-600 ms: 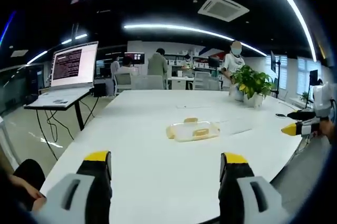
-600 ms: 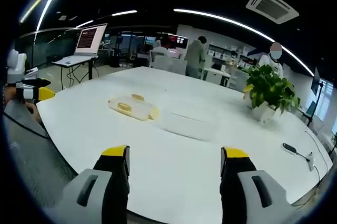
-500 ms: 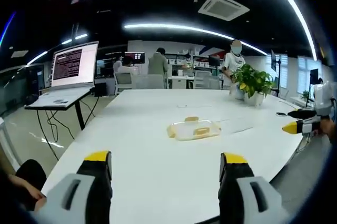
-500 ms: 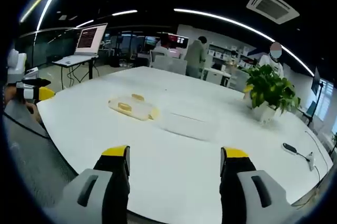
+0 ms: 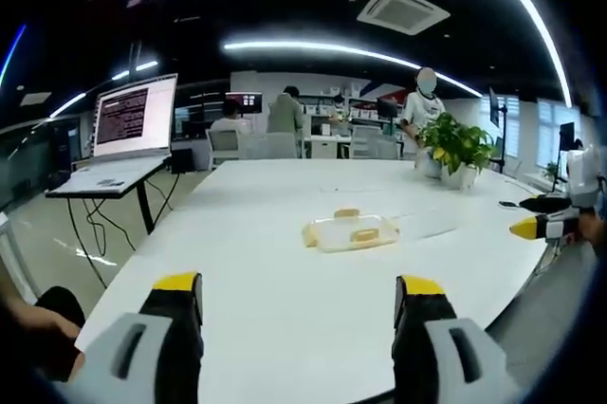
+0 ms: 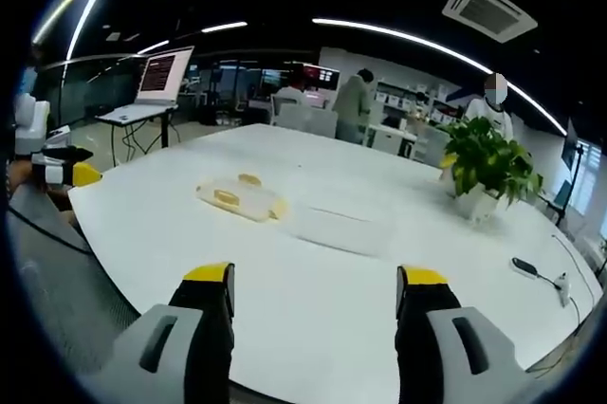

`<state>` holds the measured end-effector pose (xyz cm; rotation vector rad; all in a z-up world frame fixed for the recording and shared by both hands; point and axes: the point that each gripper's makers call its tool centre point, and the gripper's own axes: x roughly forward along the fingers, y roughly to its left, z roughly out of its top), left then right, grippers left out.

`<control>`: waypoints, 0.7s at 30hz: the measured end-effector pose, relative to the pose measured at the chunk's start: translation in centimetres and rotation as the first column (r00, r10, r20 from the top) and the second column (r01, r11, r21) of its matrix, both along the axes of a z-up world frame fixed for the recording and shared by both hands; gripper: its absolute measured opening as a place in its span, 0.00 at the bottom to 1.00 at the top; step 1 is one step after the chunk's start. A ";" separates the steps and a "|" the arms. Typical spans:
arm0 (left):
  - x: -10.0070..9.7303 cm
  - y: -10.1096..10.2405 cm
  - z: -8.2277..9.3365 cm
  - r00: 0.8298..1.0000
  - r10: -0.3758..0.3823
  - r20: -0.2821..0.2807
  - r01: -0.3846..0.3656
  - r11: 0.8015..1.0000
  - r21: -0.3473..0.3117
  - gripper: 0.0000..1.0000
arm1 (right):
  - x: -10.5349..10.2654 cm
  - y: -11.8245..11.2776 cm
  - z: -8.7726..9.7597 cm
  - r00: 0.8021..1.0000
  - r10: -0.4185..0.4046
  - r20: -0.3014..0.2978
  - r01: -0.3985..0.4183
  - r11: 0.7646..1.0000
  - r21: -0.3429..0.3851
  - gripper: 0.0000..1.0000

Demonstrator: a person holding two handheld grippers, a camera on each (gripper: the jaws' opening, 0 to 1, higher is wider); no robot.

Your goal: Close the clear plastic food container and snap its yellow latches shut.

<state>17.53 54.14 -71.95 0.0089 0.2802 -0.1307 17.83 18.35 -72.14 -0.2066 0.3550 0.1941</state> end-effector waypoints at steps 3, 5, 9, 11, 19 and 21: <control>0.1 0.1 0.0 1.000 0.002 -0.003 -0.002 1.000 0.002 0.80 | 0.0 0.0 -0.1 1.000 0.003 -0.009 -0.003 1.000 -0.006 0.66; 0.0 0.0 -0.1 1.000 0.001 -0.004 -0.001 1.000 0.001 0.80 | 0.0 0.0 -0.1 1.000 0.002 -0.005 -0.002 1.000 -0.005 0.66; 0.1 0.1 -0.1 1.000 0.002 -0.006 -0.002 1.000 0.003 0.79 | 0.0 0.0 -0.2 1.000 0.002 -0.008 -0.002 1.000 -0.008 0.66; 0.1 0.1 0.0 1.000 0.004 -0.001 -0.004 1.000 0.001 0.79 | 0.0 0.0 -0.2 1.000 0.004 -0.011 -0.004 1.000 -0.011 0.65; 0.1 0.1 -0.1 1.000 0.004 -0.003 -0.004 1.000 0.018 0.78 | 0.0 0.1 -0.3 1.000 0.009 -0.018 -0.009 1.000 -0.011 0.63; 0.1 0.0 0.0 1.000 0.001 -0.001 -0.001 1.000 0.014 0.78 | 0.0 0.1 -0.3 1.000 0.010 -0.018 -0.010 1.000 -0.013 0.63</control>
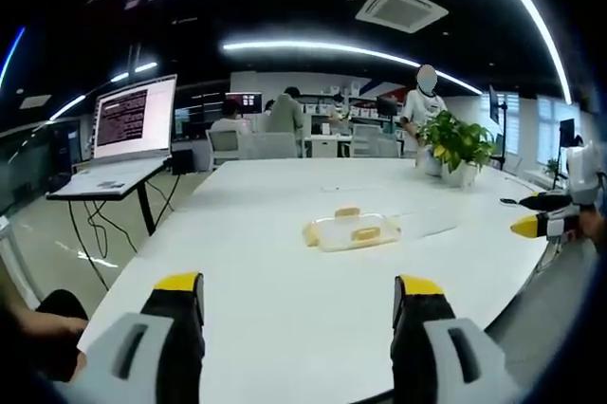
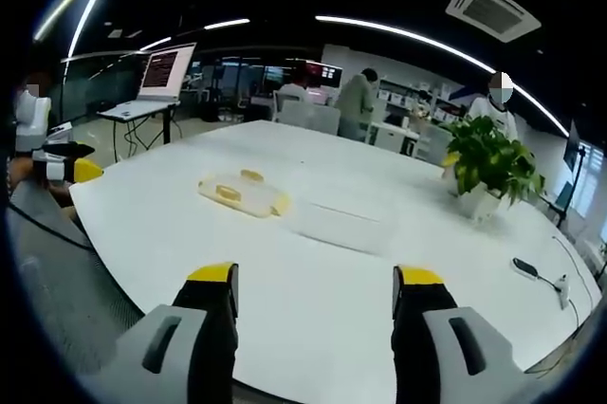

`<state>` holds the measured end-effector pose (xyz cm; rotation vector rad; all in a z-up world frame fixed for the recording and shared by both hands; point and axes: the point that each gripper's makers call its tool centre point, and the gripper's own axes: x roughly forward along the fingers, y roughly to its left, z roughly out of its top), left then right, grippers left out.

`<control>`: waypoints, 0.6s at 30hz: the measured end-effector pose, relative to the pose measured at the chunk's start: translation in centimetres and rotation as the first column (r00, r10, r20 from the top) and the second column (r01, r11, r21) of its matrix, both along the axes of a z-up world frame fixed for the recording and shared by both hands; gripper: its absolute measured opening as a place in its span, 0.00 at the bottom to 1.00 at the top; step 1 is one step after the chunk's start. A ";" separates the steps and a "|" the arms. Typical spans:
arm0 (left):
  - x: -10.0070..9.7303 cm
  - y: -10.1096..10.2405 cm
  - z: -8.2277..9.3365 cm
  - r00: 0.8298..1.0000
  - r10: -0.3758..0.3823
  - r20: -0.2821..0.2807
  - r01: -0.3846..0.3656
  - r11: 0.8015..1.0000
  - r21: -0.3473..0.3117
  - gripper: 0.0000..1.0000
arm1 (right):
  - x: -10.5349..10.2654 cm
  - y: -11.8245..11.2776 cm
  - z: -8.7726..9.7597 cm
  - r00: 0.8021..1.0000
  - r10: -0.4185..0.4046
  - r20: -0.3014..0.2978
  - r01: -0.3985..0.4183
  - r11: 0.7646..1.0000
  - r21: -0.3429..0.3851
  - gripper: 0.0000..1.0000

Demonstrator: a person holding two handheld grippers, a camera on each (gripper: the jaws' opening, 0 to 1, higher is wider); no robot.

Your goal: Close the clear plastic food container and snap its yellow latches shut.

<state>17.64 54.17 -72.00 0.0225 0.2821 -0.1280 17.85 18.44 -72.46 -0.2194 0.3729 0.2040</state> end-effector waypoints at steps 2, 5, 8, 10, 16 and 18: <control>0.1 0.1 0.1 1.000 0.003 0.008 -0.003 1.000 -0.003 0.78 | 0.0 0.0 -0.1 1.000 0.002 -0.003 -0.002 1.000 -0.005 0.62; 0.0 0.0 -0.1 1.000 -0.002 -0.002 0.002 1.000 0.007 0.77 | 0.0 0.0 -0.1 1.000 0.003 -0.005 -0.003 1.000 -0.011 0.61; 0.0 0.0 0.0 1.000 -0.005 0.001 0.005 1.000 0.002 0.77 | -0.1 0.1 -0.3 1.000 0.009 -0.016 -0.009 1.000 -0.017 0.61; 0.0 -0.1 0.0 1.000 -0.009 -0.001 0.009 1.000 -0.001 0.77 | -0.1 0.1 -0.3 1.000 0.011 -0.016 -0.011 1.000 -0.022 0.62; -0.1 -0.5 -0.3 0.999 -0.030 -0.018 0.031 0.999 0.019 0.77 | -0.1 0.1 -0.3 1.000 0.015 -0.014 -0.015 0.999 -0.032 0.62; -0.1 -0.4 -0.2 1.000 -0.026 -0.013 0.026 1.000 0.016 0.76 | -0.2 0.1 -0.2 1.000 0.015 -0.009 -0.015 0.999 -0.029 0.62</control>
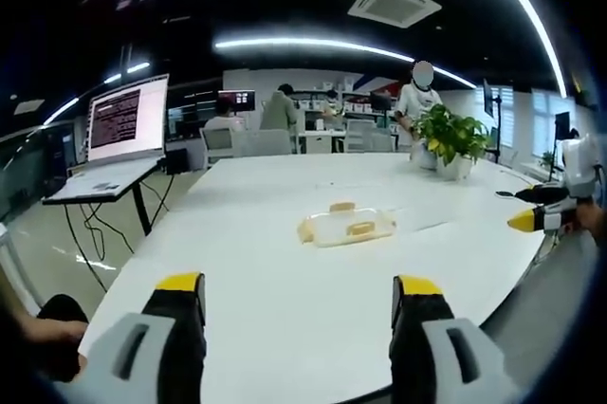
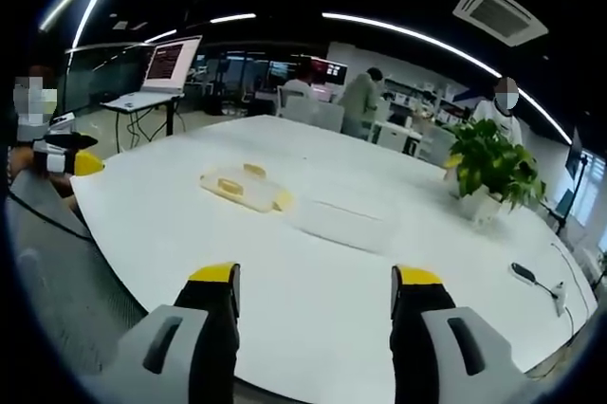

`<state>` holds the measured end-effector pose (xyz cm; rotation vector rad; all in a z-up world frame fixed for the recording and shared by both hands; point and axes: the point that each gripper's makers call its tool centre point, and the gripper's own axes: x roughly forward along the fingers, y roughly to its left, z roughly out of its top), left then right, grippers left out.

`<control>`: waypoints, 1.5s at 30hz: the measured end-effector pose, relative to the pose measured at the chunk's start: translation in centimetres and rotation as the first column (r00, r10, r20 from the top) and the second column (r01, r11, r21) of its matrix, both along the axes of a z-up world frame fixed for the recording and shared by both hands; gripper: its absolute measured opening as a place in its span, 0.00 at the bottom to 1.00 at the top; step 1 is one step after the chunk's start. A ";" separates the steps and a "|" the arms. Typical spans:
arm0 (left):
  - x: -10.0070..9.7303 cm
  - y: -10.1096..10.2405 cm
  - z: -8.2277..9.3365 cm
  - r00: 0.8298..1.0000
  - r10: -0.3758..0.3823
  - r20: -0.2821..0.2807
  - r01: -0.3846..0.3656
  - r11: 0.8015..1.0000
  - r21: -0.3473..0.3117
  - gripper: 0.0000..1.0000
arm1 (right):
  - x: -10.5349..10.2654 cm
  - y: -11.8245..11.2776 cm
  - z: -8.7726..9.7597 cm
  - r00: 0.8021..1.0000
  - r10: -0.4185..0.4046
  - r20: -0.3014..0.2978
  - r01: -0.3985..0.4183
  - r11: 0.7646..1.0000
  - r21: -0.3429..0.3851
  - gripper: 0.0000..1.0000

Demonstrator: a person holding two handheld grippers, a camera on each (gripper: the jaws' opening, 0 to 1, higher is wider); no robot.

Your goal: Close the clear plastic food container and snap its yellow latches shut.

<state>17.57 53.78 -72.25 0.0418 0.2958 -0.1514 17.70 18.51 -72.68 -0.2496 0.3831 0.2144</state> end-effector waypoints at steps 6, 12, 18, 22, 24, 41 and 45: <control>0.0 -0.4 0.4 1.000 -0.017 0.015 0.017 1.000 -0.026 0.77 | 0.0 -0.1 0.5 1.000 -0.007 0.026 0.007 1.000 0.016 0.62; 0.0 -1.4 2.1 0.993 -0.055 0.102 0.066 0.992 -0.110 0.78 | 0.0 -0.5 1.3 0.997 -0.031 0.073 0.029 0.999 0.030 0.60; -0.1 -1.0 2.4 0.991 -0.041 0.124 0.054 0.993 -0.104 0.82 | 0.1 -1.0 2.6 0.988 -0.057 0.142 0.047 0.996 0.075 0.61; -0.1 -0.7 3.7 0.980 -0.029 0.196 0.059 0.987 -0.150 0.80 | 0.1 -1.0 2.6 0.988 -0.070 0.141 0.058 0.995 0.084 0.61; 0.0 -0.8 3.5 0.982 -0.033 0.188 0.062 0.987 -0.149 0.80 | 0.0 -0.8 3.0 0.985 -0.065 0.158 0.050 0.994 0.099 0.61; 1.8 -0.6 2.0 0.975 -0.210 0.067 0.216 0.969 -0.122 0.94 | -0.4 1.3 2.1 0.999 0.023 0.033 -0.027 0.995 0.101 0.61; 4.3 0.5 2.7 0.973 -0.221 0.068 0.224 0.974 -0.040 0.96 | 0.6 1.7 3.6 0.988 0.143 0.066 -0.140 0.989 -0.039 0.58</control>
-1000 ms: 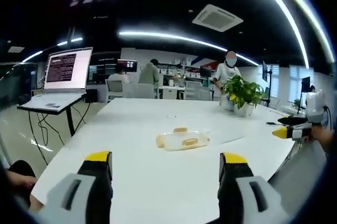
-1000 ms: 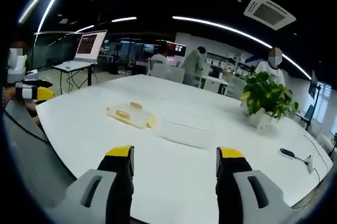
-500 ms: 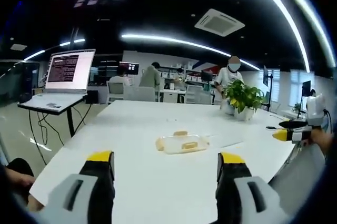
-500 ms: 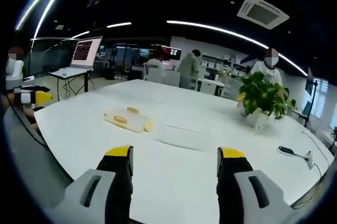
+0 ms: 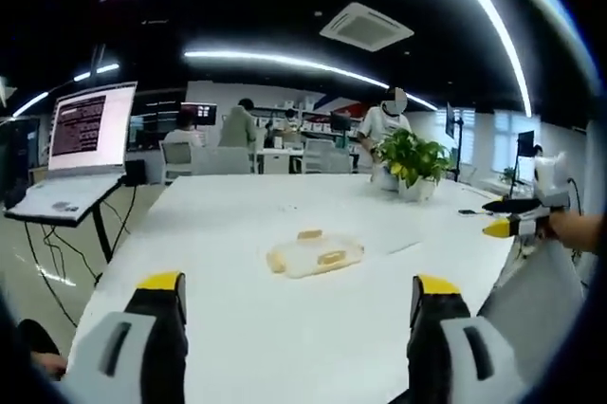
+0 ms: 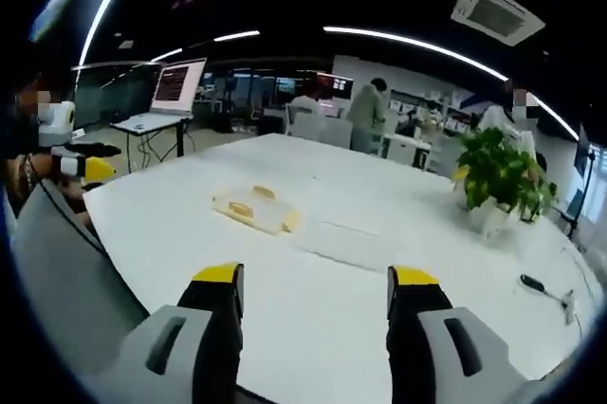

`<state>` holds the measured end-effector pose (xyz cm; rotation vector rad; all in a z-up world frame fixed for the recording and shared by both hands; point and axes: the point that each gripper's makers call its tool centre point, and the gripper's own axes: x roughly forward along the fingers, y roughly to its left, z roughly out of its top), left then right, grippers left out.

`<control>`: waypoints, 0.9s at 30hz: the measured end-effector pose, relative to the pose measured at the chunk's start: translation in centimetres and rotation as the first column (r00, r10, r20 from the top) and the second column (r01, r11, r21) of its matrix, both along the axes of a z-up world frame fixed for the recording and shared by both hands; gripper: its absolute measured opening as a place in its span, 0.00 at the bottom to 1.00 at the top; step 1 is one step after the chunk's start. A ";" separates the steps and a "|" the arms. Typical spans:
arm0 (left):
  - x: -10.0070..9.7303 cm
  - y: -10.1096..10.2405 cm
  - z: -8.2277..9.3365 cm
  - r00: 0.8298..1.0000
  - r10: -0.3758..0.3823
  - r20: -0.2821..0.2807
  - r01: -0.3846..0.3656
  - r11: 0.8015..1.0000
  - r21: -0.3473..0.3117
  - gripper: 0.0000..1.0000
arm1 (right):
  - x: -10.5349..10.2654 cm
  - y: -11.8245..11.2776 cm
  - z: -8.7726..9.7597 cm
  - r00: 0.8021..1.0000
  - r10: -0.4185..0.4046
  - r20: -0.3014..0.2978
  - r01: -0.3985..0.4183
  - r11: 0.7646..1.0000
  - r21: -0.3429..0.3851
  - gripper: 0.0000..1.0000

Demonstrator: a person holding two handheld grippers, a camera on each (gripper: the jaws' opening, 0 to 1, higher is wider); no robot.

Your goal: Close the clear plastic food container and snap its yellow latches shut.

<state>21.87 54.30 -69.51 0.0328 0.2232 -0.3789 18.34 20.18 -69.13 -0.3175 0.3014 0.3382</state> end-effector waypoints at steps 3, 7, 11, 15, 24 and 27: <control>2.3 0.2 0.1 0.999 -0.048 0.015 0.045 0.985 0.169 0.93 | 2.2 1.3 1.2 0.994 0.109 0.009 -0.108 0.992 -0.064 0.52; 6.3 -0.4 -0.2 0.988 -0.151 0.023 0.133 0.926 0.352 0.90 | 6.4 4.1 1.4 0.962 0.272 -0.018 -0.271 0.947 -0.173 0.50; 10.0 -1.1 -1.4 0.975 -0.217 -0.045 0.213 0.863 0.458 0.91 | 10.6 6.1 -1.0 0.918 0.379 -0.119 -0.398 0.866 -0.303 0.53; 12.9 -2.0 -3.1 0.954 -0.263 -0.146 0.301 0.809 0.506 0.91 | 13.9 8.1 -3.0 0.857 0.485 -0.173 -0.511 0.760 -0.403 0.55; 18.7 -3.7 -7.7 0.865 -0.347 -0.362 0.502 0.606 0.617 0.95 | 19.3 8.5 -7.4 0.752 0.555 -0.356 -0.657 0.587 -0.473 0.54; 20.3 -4.5 -8.8 0.838 -0.366 -0.405 0.546 0.571 0.613 0.94 | 20.2 8.7 -9.1 0.698 0.564 -0.442 -0.717 0.543 -0.438 0.54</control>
